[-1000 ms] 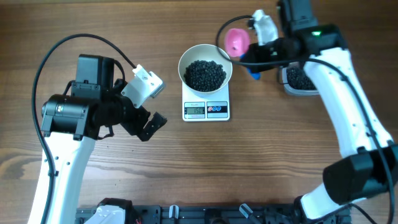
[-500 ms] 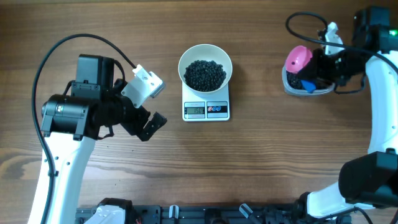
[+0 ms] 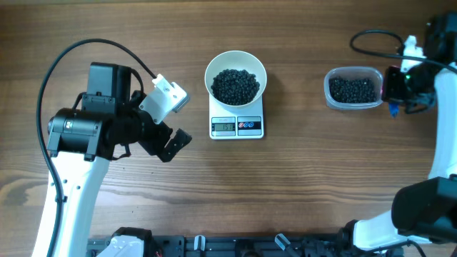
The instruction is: Scoop item into bowl and weigh 150g on scale
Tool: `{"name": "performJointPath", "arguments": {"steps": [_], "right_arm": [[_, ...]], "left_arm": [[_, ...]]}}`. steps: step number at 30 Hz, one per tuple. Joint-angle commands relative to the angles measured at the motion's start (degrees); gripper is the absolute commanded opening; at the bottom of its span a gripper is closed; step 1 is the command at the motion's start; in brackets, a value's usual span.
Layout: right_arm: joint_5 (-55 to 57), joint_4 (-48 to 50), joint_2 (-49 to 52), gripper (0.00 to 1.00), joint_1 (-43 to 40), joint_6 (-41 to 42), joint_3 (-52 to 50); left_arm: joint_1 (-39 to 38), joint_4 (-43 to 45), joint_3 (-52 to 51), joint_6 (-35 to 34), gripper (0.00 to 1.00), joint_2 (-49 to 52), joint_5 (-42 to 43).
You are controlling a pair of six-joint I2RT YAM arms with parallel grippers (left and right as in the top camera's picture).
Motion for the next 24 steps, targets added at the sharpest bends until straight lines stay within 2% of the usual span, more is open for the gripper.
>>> {"name": "performJointPath", "arguments": {"steps": [1,3,5,10,12,15,18,19,21,24], "right_arm": [[10.21,2.64,1.64,0.04,4.94,2.32,-0.26],[18.10,3.04,4.79,0.05,8.07,3.08,-0.26],[20.76,3.06,7.39,0.04,9.97,3.17,-0.26],[19.93,6.19,7.72,0.04,10.21,3.67,0.11],[14.14,6.25,6.62,0.04,10.19,5.11,1.31],[-0.15,6.38,0.90,0.04,9.49,5.44,4.17],[-7.06,4.39,-10.93,0.04,6.60,9.92,4.28],[-11.72,1.18,-17.77,0.04,4.31,10.12,4.26],[-12.59,-3.80,-23.58,0.04,3.37,11.80,4.26],[-12.90,-12.17,-31.89,0.04,3.39,20.13,3.08]], "left_arm": [[0.26,0.00,-0.17,1.05,1.00,-0.46,0.04],[0.26,0.00,-0.17,1.05,1.00,-0.48,0.07],[0.26,0.00,-0.17,1.05,1.00,-0.46,0.04],[0.26,0.00,-0.17,1.07,1.00,-0.46,0.04],[0.26,0.00,-0.17,1.05,1.00,-0.46,0.04],[0.26,0.00,-0.17,1.05,1.00,-0.46,0.04],[0.26,0.00,-0.17,1.05,1.00,-0.46,0.04],[0.26,0.02,-0.17,1.07,1.00,-0.46,0.04],[0.26,0.00,-0.17,1.07,1.00,-0.46,0.04],[0.26,0.00,-0.17,1.07,1.00,-0.46,0.04]]}}
